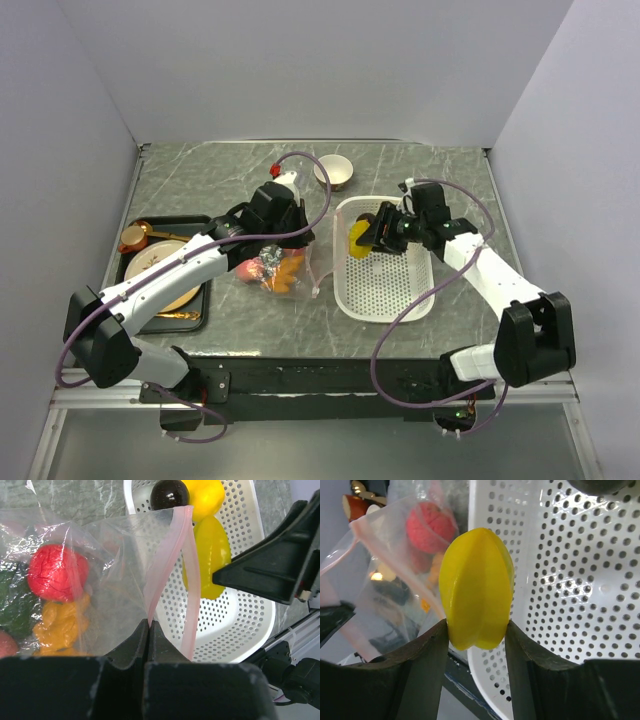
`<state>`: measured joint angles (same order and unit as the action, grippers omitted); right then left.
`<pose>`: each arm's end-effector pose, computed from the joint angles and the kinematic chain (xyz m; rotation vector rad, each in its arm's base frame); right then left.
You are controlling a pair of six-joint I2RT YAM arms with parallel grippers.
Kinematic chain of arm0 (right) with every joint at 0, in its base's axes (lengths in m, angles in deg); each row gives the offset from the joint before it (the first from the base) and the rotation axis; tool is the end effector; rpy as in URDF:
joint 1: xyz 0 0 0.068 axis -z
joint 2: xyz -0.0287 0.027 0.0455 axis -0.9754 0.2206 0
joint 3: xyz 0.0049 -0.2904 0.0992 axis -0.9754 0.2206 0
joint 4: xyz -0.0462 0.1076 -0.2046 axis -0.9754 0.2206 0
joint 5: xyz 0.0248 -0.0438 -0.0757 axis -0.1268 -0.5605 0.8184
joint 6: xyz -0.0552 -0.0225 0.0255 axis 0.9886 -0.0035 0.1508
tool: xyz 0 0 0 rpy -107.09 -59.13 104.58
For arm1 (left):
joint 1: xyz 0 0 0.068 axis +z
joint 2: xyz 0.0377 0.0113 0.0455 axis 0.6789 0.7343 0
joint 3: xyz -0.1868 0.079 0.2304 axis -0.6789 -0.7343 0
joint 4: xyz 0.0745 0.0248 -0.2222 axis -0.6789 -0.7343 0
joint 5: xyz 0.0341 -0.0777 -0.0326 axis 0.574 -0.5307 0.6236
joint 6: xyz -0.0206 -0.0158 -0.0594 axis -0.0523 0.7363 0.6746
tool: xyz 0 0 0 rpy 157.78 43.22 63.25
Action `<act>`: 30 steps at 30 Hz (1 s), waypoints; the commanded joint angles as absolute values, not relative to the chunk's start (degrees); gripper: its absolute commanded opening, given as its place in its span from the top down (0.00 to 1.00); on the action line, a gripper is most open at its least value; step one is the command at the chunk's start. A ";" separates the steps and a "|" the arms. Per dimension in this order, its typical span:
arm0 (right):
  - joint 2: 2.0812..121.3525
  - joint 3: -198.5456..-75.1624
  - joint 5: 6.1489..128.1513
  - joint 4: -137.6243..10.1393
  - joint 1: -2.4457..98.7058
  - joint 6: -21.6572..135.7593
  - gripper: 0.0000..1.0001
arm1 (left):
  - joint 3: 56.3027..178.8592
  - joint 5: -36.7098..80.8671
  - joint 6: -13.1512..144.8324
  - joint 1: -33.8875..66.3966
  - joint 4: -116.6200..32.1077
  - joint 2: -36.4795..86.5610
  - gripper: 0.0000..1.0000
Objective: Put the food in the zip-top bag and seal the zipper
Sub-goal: Pick up the fake fruit from the bin, then place the fake fruit in the zipper food storage bag.
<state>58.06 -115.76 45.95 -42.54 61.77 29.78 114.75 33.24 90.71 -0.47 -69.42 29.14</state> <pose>0.2466 0.0937 0.2930 0.1360 2.4533 0.9979 0.2143 -0.1980 0.3565 0.1049 2.2779 -0.7124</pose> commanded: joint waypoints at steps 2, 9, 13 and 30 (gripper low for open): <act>53.68 -119.14 44.20 -42.19 62.23 30.82 0.71 | 115.99 34.64 90.03 -0.66 -69.14 28.30 0.99; 47.26 -119.58 47.72 -41.05 62.05 30.64 0.69 | 116.25 32.80 90.21 -0.66 -68.18 29.09 0.99; 44.54 -119.58 46.15 -41.83 61.79 31.17 0.69 | 116.25 32.10 90.47 -0.58 -67.74 29.53 0.99; 52.44 -124.67 56.15 -39.21 46.94 34.68 0.72 | 116.43 31.31 91.61 -0.66 -67.39 30.23 0.99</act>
<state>50.44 -121.60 52.18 -38.99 48.94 33.93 114.75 31.68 91.36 -0.47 -68.98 30.28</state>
